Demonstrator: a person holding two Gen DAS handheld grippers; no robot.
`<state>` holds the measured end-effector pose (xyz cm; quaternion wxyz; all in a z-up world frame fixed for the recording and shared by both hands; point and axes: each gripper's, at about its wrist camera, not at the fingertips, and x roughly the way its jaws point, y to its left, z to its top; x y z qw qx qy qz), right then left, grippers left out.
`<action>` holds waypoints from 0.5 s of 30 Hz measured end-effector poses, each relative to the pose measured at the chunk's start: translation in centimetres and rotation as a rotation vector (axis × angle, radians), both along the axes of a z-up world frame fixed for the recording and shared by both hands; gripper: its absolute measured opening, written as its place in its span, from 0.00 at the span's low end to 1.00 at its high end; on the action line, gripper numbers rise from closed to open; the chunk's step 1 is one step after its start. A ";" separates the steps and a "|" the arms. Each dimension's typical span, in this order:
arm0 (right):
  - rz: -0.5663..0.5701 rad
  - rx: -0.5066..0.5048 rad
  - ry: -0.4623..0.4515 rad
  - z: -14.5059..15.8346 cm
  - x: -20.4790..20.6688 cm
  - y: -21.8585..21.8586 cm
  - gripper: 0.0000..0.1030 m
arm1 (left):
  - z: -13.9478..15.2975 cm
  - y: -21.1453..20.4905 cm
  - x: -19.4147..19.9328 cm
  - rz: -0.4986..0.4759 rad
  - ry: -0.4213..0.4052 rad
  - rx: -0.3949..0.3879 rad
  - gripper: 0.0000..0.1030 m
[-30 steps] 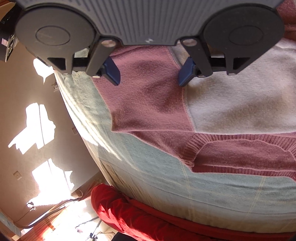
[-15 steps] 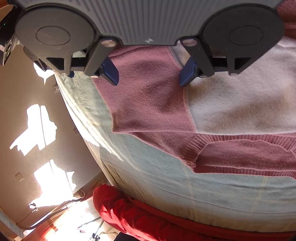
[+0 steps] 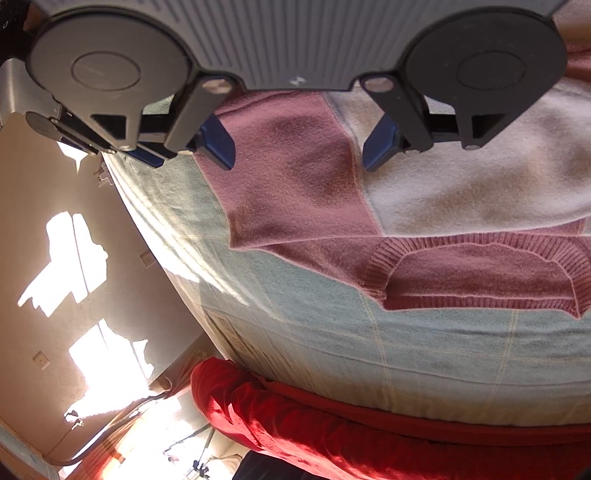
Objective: Fold clothes
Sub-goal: 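Move the open right gripper to the pink side edge of the sweater body, then close the right gripper on the pink side edge and lift it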
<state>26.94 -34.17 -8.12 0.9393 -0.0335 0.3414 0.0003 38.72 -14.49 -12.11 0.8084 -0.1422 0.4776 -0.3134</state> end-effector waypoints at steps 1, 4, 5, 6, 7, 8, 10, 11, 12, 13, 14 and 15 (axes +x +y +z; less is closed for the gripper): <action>0.004 -0.006 0.001 -0.2 0.4 0.3 0.23 | -0.4 0.1 0.1 0.002 0.010 0.015 0.74; -0.019 -0.028 0.060 -2.5 1.1 0.2 0.23 | -1.4 0.6 0.3 0.006 0.033 0.014 0.74; -0.031 -0.022 0.089 -3.6 1.3 -0.2 0.23 | -1.4 0.7 0.4 0.005 0.041 0.012 0.74; -0.043 -0.016 0.118 -4.6 1.4 -0.6 0.24 | -1.2 0.5 0.6 0.001 0.052 0.016 0.73; -0.052 -0.005 0.127 -5.3 1.2 -0.9 0.24 | -0.8 0.2 0.8 -0.006 0.057 0.025 0.73; -0.054 0.010 0.115 -5.3 0.9 -1.2 0.24 | -0.3 -0.2 1.0 -0.015 0.062 0.034 0.73; -0.051 0.023 0.116 -5.3 0.9 -1.3 0.25 | 0.8 -1.4 1.5 -0.036 0.063 0.016 0.73; -0.048 0.025 0.117 -5.3 1.0 -1.4 0.25 | 1.3 -2.2 1.9 -0.050 0.073 -0.009 0.74; -0.046 0.024 0.115 -5.4 1.0 -1.3 0.26 | 1.7 -3.3 2.4 -0.069 0.091 -0.039 0.74; -0.044 0.021 0.110 -5.5 0.9 -1.3 0.26 | 2.0 -4.4 2.8 -0.090 0.109 -0.070 0.74; -0.043 0.016 0.104 -5.5 0.7 -1.2 0.26 | 2.0 -5.7 3.3 -0.112 0.130 -0.098 0.75; -0.041 0.012 0.098 -5.5 0.6 -1.1 0.26 | 2.0 -7.1 3.8 -0.134 0.152 -0.125 0.75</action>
